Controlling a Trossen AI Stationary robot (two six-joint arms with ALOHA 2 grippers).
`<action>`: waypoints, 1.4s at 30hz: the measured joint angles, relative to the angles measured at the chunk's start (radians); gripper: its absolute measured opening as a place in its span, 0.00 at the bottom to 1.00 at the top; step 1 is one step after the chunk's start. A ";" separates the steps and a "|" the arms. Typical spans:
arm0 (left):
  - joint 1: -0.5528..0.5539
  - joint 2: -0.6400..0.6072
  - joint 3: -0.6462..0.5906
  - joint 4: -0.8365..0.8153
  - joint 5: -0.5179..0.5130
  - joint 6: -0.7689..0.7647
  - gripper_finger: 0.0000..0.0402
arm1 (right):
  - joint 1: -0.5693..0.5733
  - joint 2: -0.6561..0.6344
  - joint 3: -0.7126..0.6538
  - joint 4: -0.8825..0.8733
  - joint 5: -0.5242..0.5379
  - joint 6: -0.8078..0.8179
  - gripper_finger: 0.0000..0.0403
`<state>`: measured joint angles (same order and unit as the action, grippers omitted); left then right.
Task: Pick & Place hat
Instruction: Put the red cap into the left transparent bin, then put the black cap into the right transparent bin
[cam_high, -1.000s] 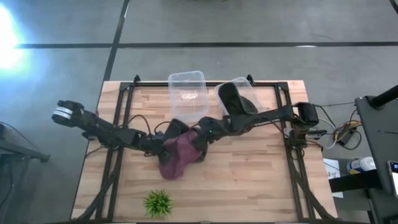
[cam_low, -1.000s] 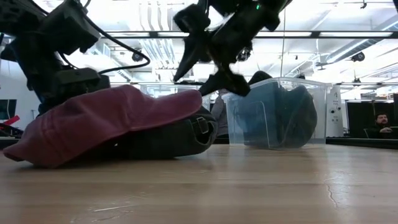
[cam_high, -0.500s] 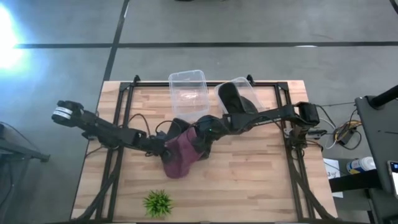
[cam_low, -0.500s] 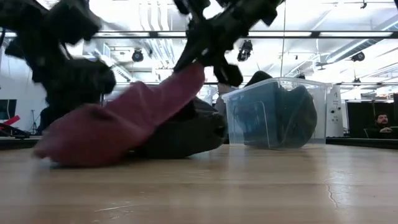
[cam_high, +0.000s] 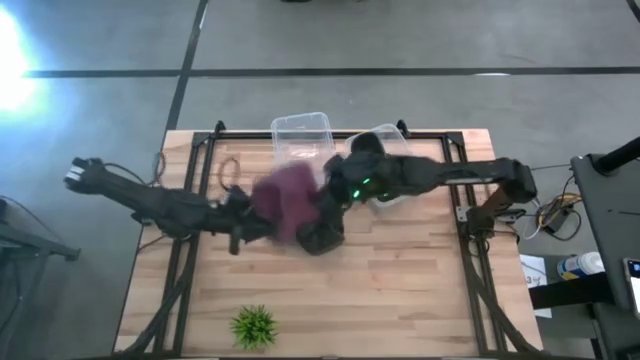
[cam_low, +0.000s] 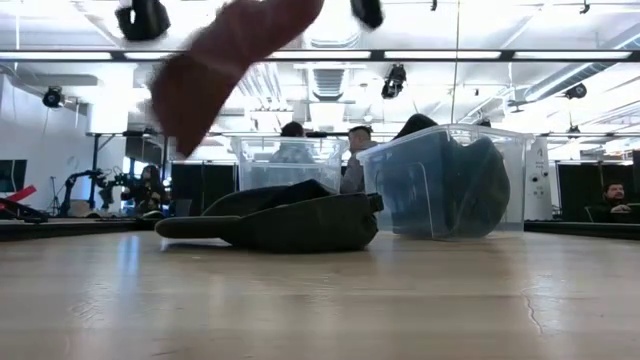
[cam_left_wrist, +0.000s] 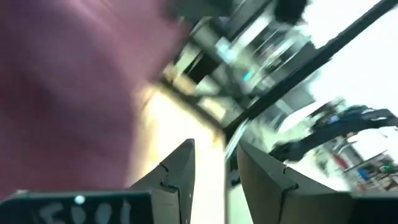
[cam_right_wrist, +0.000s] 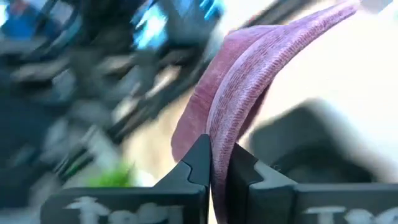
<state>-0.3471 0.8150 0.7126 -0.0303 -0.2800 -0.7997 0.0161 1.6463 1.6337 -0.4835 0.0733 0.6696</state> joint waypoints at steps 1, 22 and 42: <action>-0.011 -0.012 0.023 0.003 -0.020 0.032 0.28 | -0.001 -0.017 0.025 -0.035 0.095 -0.024 0.03; -0.054 0.039 -0.060 -0.125 -0.220 0.064 0.28 | -0.283 0.280 0.159 -0.192 0.129 -0.134 0.10; 0.149 0.073 -0.276 -0.216 -0.542 0.102 0.28 | 0.007 0.155 0.155 -0.587 0.041 -0.104 0.60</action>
<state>-0.1986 0.8879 0.4365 -0.2462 -0.8219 -0.6979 0.0234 1.8017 1.7887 -1.0705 0.1140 0.5658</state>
